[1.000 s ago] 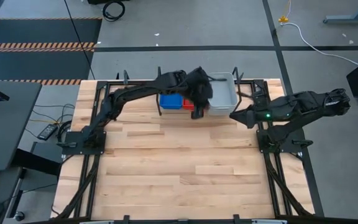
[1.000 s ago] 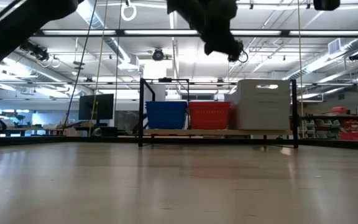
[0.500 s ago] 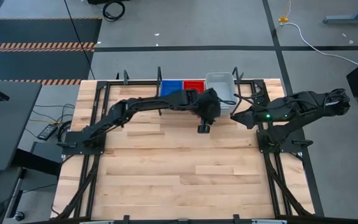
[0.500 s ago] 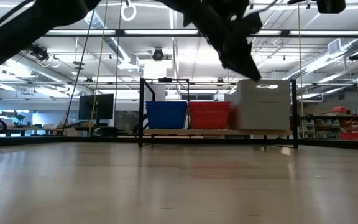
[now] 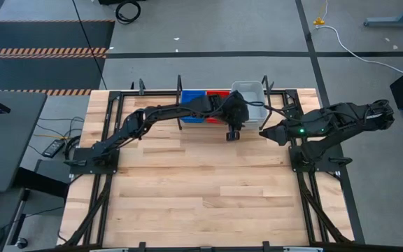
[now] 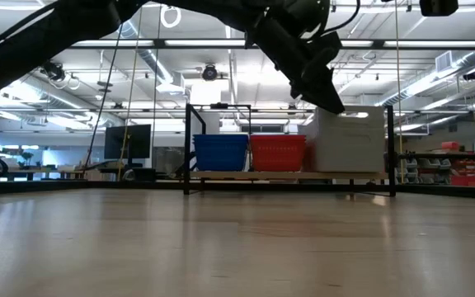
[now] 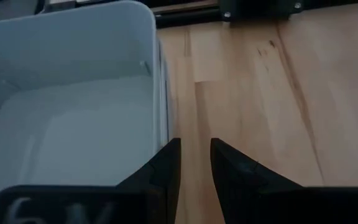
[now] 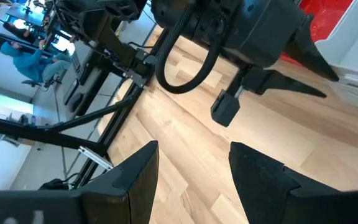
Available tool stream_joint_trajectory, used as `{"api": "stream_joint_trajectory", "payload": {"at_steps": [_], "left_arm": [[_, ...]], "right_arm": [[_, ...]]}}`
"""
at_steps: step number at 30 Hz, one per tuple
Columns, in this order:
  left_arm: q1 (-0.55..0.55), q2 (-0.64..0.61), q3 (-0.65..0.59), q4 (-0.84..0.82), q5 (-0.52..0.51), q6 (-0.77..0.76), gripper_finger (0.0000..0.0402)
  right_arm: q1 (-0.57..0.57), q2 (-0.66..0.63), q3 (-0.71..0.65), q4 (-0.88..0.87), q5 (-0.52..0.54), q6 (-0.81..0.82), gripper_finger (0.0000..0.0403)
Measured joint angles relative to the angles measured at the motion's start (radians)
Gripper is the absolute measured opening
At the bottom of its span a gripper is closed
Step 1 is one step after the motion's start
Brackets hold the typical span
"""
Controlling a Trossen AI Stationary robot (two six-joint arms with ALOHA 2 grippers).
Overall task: Stack baskets on shelf by color
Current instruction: Stack the gray bin on the gray bin on the shelf, then return to Home Position
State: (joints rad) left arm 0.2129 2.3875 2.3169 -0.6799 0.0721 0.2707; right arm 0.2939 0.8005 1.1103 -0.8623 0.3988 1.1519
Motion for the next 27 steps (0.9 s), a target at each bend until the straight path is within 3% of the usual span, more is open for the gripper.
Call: {"api": "stream_joint_trajectory", "payload": {"at_steps": [9, 13, 19, 22, 25, 27], "left_arm": [[0.006, -0.006, 0.0, -0.017, 0.005, -0.083, 0.0093], [-0.018, -0.068, 0.0, -0.02, 0.079, -0.198, 0.0093], [-0.08, -0.229, 0.0, -0.032, 0.116, -0.229, 0.0074], [-0.102, -0.31, 0.002, -0.033, 0.108, -0.235, 0.0049], [-0.119, -0.369, 0.003, -0.054, 0.106, -0.26, 0.0011], [-0.131, -0.39, 0.002, -0.061, 0.101, -0.269, 0.0007]], "right_arm": [[0.0, 0.0, 0.0, 0.0, 0.0, -0.019, 0.02], [0.0, 0.0, 0.0, 0.0, 0.0, -0.081, 0.02], [0.0, -0.003, 0.0, -0.034, -0.016, -0.401, 0.02], [-0.003, -0.017, 0.0, -0.039, 0.018, -0.472, 0.0191], [0.001, -0.047, 0.0, -0.018, 0.054, -0.549, 0.0164], [0.008, -0.075, 0.0, -0.005, 0.054, -0.604, 0.0134]]}}
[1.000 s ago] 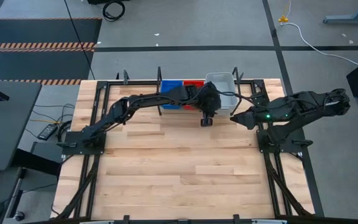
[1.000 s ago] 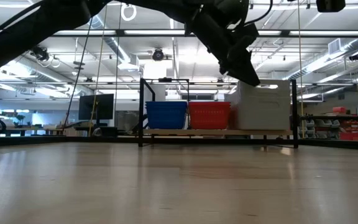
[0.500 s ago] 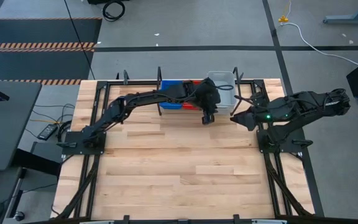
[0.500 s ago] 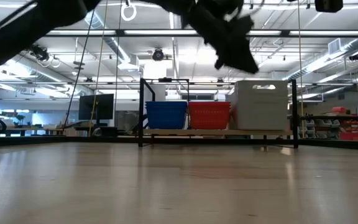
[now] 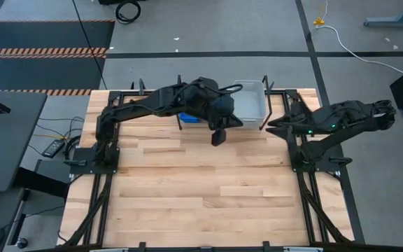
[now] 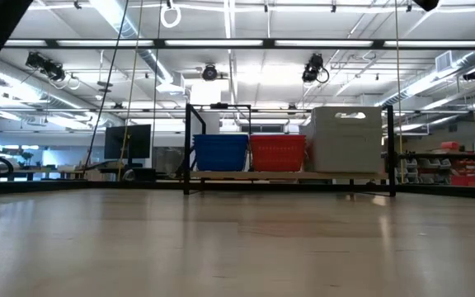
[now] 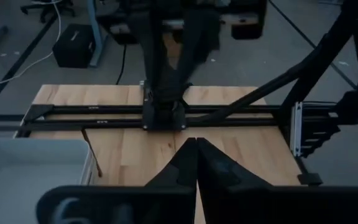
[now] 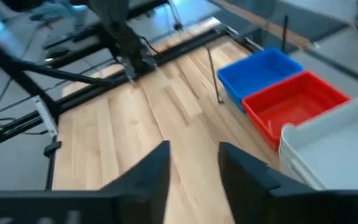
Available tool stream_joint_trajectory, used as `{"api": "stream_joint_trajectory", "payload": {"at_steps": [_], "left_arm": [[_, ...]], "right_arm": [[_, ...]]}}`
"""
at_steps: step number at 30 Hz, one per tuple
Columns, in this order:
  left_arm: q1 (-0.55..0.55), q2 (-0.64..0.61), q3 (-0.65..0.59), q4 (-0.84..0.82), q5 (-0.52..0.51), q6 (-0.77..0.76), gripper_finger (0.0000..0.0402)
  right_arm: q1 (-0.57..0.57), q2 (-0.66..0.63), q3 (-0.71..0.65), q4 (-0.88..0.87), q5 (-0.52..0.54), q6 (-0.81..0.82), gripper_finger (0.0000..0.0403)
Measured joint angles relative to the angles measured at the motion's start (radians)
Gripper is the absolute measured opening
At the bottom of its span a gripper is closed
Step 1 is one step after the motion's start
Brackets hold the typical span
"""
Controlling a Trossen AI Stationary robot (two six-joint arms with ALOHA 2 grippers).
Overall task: Stack baskets on shelf by color
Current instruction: Return to Home Position
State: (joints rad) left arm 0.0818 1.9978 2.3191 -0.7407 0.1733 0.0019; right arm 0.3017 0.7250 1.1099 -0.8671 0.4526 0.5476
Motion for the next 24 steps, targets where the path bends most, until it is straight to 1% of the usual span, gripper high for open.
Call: {"api": "stream_joint_trajectory", "payload": {"at_steps": [5, 6, 7, 9, 12, 16, 18, 20, 21, 24], "left_arm": [[-0.039, -0.043, -0.001, -0.033, -0.077, -0.057, 0.0004], [-0.052, -0.051, -0.001, -0.031, -0.102, -0.066, 0.0003], [-0.068, -0.057, -0.001, -0.025, -0.134, -0.072, 0.0003], [-0.103, -0.068, -0.001, -0.026, -0.204, -0.099, 0.0003], [-0.177, -0.069, -0.001, -0.006, -0.313, -0.13, 0.0002], [-0.276, -0.07, -0.009, -0.013, -0.451, -0.159, 0.0001], [-0.313, -0.072, -0.042, -0.017, -0.502, -0.184, 0.0001], [-0.336, -0.097, -0.109, -0.03, -0.531, -0.226, 0.0001], [-0.347, -0.116, -0.154, -0.01, -0.538, -0.25, 0.0001], [-0.381, -0.217, -0.358, 0.148, -0.547, -0.321, 0.0001]], "right_arm": [[0.015, -0.099, -0.021, 0.016, 0.005, -0.081, 0.0031], [0.018, -0.123, -0.038, 0.036, 0.0, -0.087, 0.0016], [0.021, -0.15, -0.061, 0.065, -0.003, -0.092, 0.001], [0.027, -0.203, -0.124, 0.144, -0.009, -0.091, 0.0014], [0.034, -0.287, -0.254, 0.275, -0.043, -0.074, 0.0017], [0.039, -0.389, -0.472, 0.469, -0.101, -0.047, 0.0005], [0.039, -0.428, -0.573, 0.577, -0.115, -0.042, 0.0007], [0.039, -0.464, -0.659, 0.671, -0.118, -0.047, 0.0007], [0.039, -0.481, -0.695, 0.703, -0.114, -0.055, 0.0007], [0.039, -0.547, -0.769, 0.734, -0.1, -0.094, 0.0003]]}}
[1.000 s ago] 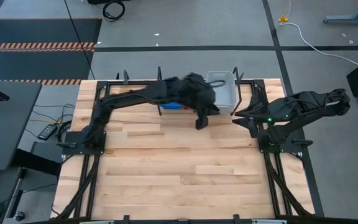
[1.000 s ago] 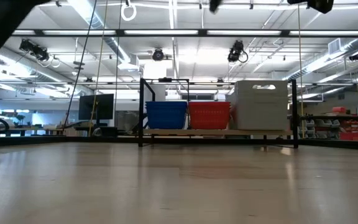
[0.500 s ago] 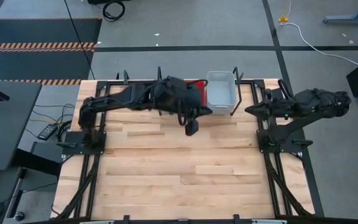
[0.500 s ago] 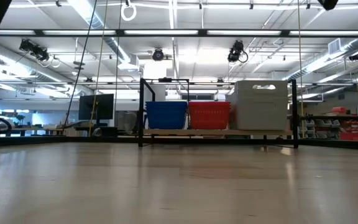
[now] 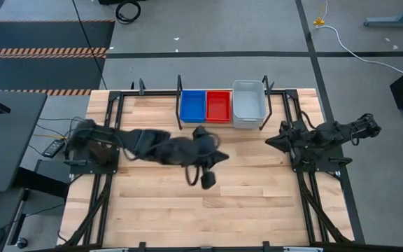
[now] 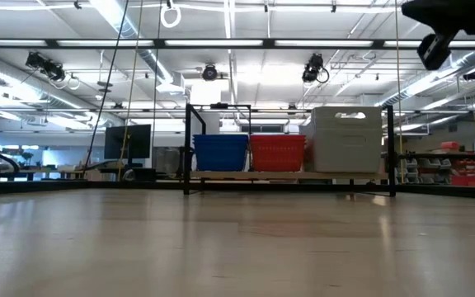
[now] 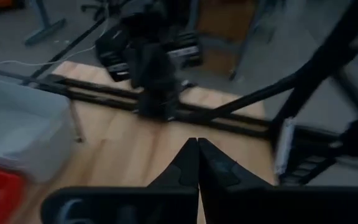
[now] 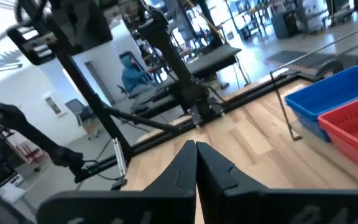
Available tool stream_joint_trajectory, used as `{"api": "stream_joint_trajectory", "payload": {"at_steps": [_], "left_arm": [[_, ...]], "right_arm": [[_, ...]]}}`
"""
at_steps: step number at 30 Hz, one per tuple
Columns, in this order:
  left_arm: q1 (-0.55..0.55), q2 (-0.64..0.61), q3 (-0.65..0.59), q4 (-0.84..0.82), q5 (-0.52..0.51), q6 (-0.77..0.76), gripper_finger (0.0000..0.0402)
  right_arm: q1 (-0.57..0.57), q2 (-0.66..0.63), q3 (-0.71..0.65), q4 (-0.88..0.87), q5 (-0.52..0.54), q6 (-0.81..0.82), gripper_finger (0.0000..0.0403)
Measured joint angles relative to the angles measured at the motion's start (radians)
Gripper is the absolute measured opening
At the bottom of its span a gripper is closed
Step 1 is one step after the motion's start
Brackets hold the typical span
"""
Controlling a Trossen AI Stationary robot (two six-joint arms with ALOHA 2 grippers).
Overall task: Stack baskets on shelf by color
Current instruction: Return to Home Position
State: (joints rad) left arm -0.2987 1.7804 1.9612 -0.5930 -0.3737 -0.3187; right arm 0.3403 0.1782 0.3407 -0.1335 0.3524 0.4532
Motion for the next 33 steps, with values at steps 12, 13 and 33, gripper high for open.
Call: {"api": "stream_joint_trajectory", "payload": {"at_steps": [12, 13, 33], "left_arm": [[0.037, -0.431, -1.143, 1.105, 0.019, -0.099, 0.0], [0.04, -0.446, -1.214, 1.178, 0.02, -0.1, 0.0], [0.069, -0.507, -1.954, 2.011, -0.005, -0.04, 0.0]], "right_arm": [[-0.025, -0.168, -0.149, 0.002, -0.066, 0.002, 0.0002], [-0.029, -0.175, -0.167, -0.007, -0.086, 0.02, 0.0002], [-0.211, -0.172, -0.21, 0.021, 0.025, -0.057, 0.0004]]}}
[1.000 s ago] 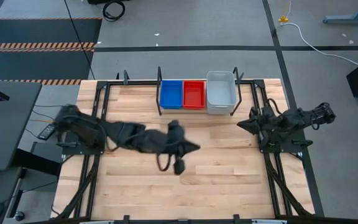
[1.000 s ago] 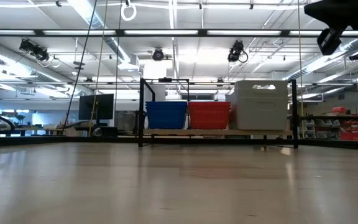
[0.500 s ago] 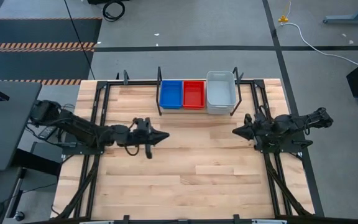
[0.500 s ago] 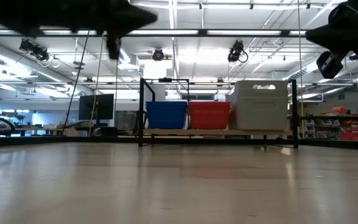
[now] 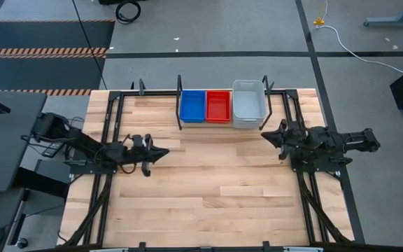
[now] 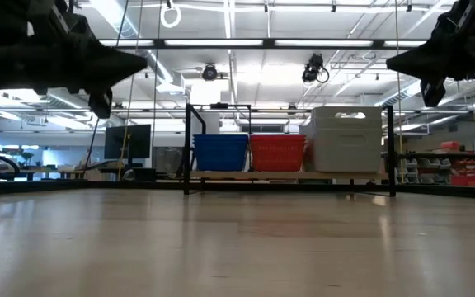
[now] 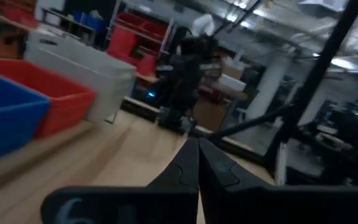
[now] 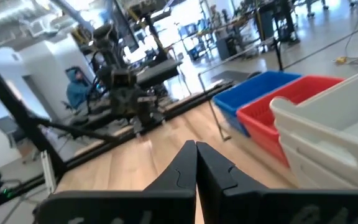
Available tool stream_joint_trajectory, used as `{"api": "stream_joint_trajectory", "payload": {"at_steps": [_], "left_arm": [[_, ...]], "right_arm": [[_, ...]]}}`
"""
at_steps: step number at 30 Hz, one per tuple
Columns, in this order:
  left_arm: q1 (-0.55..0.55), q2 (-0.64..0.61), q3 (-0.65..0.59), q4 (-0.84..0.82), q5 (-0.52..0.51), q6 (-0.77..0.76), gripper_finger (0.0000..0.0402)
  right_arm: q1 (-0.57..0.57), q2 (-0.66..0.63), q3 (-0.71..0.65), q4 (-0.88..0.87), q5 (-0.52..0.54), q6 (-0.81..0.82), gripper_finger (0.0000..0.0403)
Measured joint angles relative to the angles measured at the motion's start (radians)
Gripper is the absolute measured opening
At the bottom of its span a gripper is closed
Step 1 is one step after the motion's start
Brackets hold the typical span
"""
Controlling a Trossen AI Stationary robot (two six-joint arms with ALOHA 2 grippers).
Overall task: Stack baskets on shelf by color
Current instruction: Return to Home Position
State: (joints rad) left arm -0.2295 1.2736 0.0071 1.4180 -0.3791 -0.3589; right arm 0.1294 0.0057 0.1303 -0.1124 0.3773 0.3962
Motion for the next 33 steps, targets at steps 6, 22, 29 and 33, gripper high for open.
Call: {"api": "stream_joint_trajectory", "payload": {"at_steps": [6, 22, 29, 33], "left_arm": [[-0.023, -0.091, 0.0, -0.131, 0.01, 0.005, 0.0], [-0.027, -0.839, 0.0, -0.888, -0.055, 0.082, 0.0], [0.088, -1.024, 0.0, -1.015, 0.079, 0.12, 0.0], [0.175, -1.052, 0.0, -1.028, 0.19, 0.135, 0.0]], "right_arm": [[-0.037, -0.001, 0.025, -0.019, 0.0, -0.007, 0.0004], [-0.062, 0.0, 0.031, 0.085, -0.006, -0.115, 0.0004], [-0.062, 0.0, 0.031, 0.144, -0.08, -0.197, 0.0004], [-0.062, 0.0, 0.031, 0.167, -0.201, -0.205, 0.0004]]}}
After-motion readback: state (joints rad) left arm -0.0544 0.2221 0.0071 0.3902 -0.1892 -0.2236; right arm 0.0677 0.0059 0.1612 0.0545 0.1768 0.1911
